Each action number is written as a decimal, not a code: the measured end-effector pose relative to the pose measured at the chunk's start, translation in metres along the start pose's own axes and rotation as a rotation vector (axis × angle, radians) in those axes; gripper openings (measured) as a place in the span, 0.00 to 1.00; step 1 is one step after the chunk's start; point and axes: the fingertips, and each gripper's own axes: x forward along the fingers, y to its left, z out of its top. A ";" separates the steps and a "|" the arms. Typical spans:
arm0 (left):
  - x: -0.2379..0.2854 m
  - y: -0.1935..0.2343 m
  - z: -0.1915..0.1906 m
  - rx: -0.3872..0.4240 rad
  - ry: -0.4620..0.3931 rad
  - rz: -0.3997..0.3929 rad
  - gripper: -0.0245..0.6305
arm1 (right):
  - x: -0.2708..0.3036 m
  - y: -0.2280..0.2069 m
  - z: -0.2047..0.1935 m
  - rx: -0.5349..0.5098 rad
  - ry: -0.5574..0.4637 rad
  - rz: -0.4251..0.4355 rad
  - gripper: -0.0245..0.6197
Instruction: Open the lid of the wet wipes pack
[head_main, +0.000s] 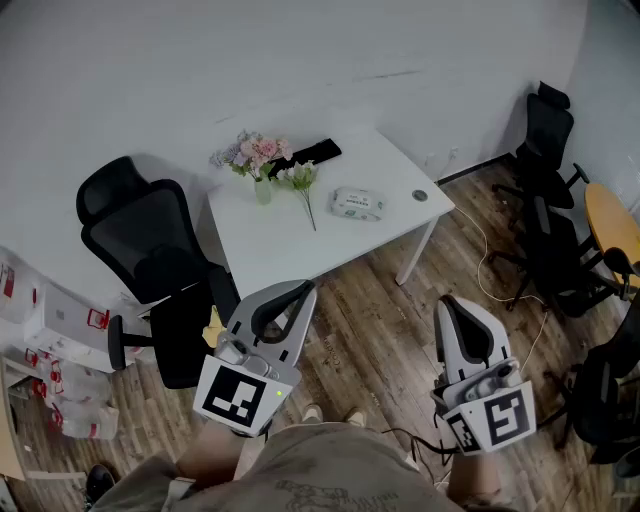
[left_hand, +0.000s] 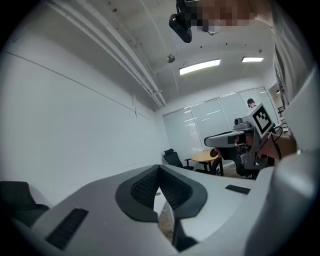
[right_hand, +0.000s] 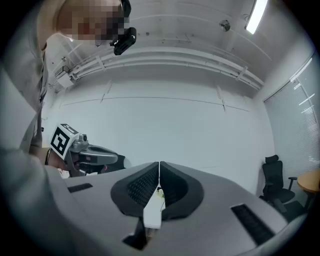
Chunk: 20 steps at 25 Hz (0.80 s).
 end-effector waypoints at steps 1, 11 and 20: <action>0.000 0.001 -0.001 -0.001 0.002 -0.001 0.06 | 0.000 -0.001 0.000 0.011 -0.005 -0.010 0.09; 0.005 -0.004 -0.001 -0.011 0.008 -0.004 0.06 | -0.001 -0.014 0.000 0.028 -0.010 -0.035 0.09; 0.020 -0.022 -0.005 -0.018 0.017 0.001 0.06 | -0.011 -0.027 -0.008 0.029 -0.011 -0.005 0.09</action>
